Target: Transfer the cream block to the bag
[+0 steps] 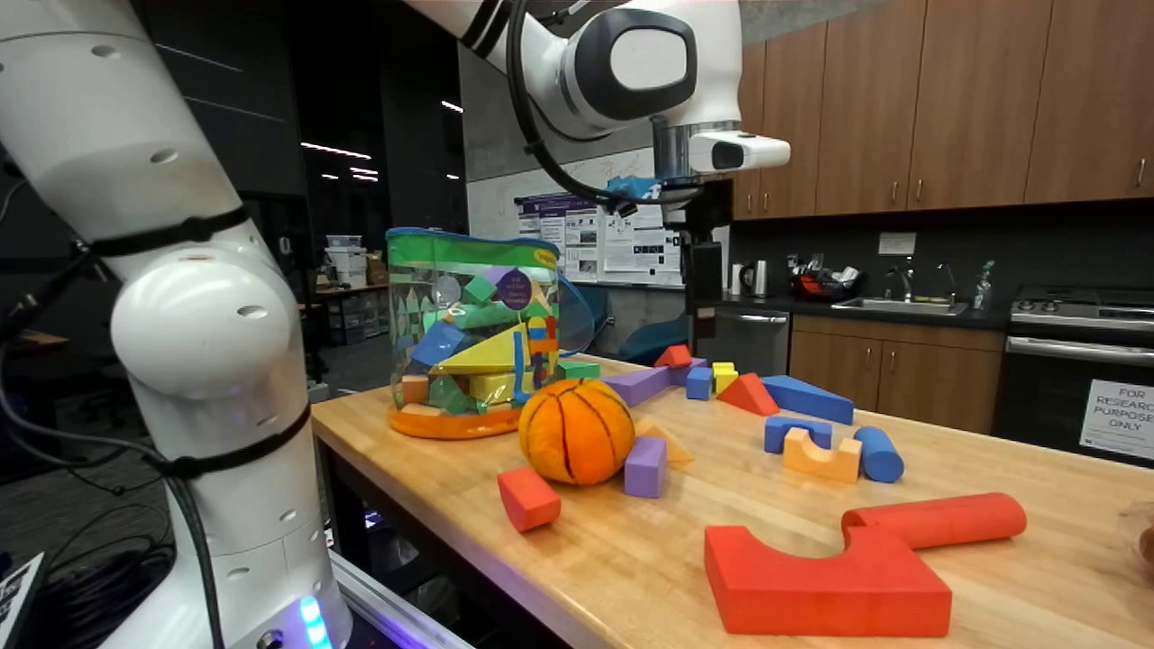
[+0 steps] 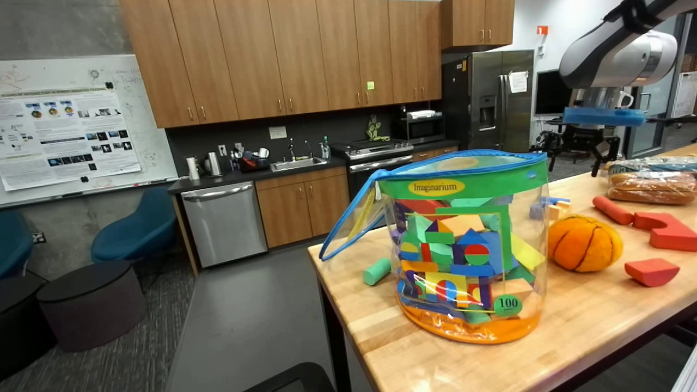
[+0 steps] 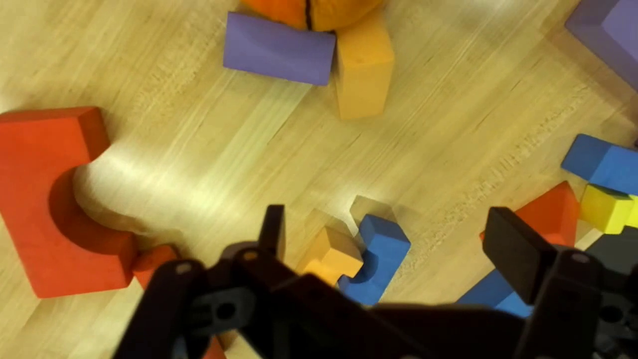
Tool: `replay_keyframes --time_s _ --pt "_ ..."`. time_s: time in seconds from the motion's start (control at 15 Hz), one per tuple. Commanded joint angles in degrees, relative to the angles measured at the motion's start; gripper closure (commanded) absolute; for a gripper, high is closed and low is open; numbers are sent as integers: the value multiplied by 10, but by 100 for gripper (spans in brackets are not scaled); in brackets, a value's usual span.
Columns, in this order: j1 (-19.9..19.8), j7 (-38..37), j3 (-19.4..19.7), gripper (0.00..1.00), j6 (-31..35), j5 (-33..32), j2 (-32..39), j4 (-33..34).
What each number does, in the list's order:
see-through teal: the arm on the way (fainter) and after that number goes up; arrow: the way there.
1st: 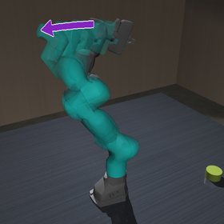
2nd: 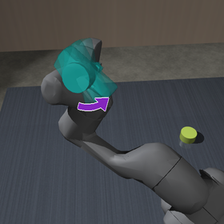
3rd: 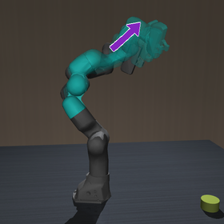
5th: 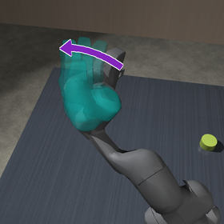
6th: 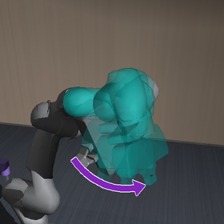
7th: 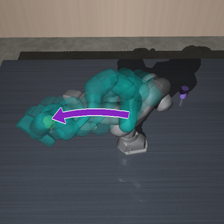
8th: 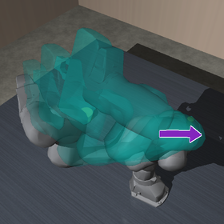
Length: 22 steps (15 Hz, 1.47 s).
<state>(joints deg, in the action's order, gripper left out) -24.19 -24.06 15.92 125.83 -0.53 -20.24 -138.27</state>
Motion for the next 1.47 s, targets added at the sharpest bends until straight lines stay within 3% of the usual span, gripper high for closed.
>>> replay_keyframes --time_s 0.0,0.4,0.73,1.4 --pt "0 1 -4 0 -2 1 -3 -1" --pt "1 -10 -10 0 -5 0 1 1" --pt "-1 -54 1 0 -32 10 101 75" --pt "0 -113 65 0 -94 86 329 267"
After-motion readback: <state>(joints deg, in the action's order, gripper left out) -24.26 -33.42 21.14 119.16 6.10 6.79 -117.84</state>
